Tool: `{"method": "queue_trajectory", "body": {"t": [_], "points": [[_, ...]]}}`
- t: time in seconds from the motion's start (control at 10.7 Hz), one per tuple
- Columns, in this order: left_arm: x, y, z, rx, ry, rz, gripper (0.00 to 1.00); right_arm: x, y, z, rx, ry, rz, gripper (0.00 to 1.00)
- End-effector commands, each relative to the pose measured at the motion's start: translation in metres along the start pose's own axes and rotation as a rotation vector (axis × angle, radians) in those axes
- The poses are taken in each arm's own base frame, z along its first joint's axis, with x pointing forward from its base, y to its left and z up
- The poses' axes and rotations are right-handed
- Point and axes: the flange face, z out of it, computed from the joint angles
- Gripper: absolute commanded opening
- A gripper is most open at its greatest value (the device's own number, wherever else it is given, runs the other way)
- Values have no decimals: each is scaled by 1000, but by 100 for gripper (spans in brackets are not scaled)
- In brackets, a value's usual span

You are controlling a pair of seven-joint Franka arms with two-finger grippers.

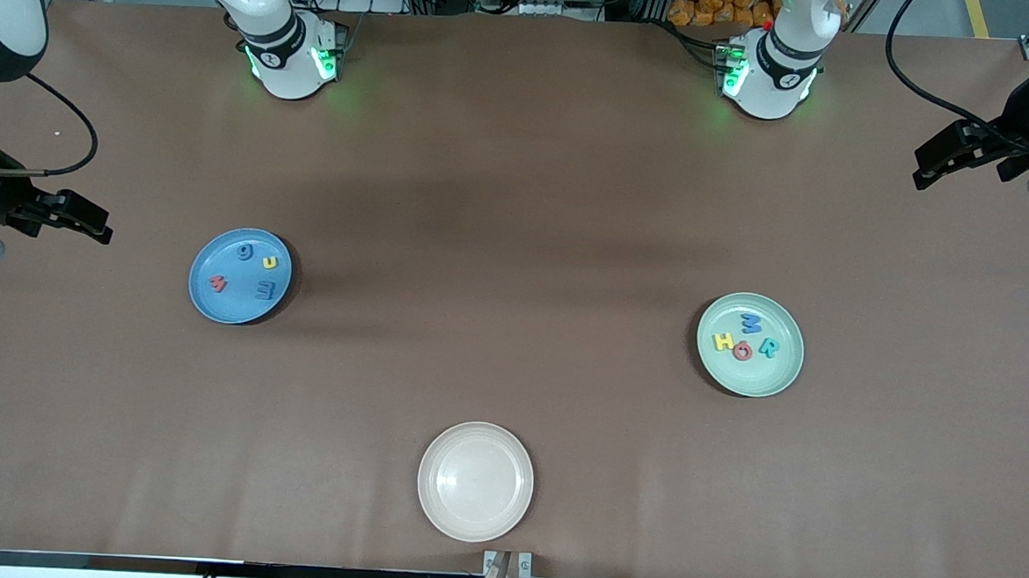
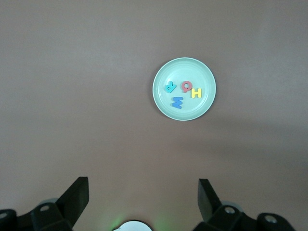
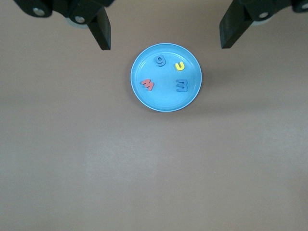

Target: Sort upper and lower case letters into plates

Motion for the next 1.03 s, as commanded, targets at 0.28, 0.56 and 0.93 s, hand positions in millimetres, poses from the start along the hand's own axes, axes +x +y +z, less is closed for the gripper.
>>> {"method": "queue_trajectory", "body": {"t": [0.28,0.56,0.93], "points": [[2,10,8,-15,-36,37,100,0,-1,-16,-12,23,8,100],[2,18,11,-12,-39,51,100,0,0,-17,-6,24,4,100],[4,22,15,-12,-49,59,100,1,1,-16,-6,23,7,100]]}}
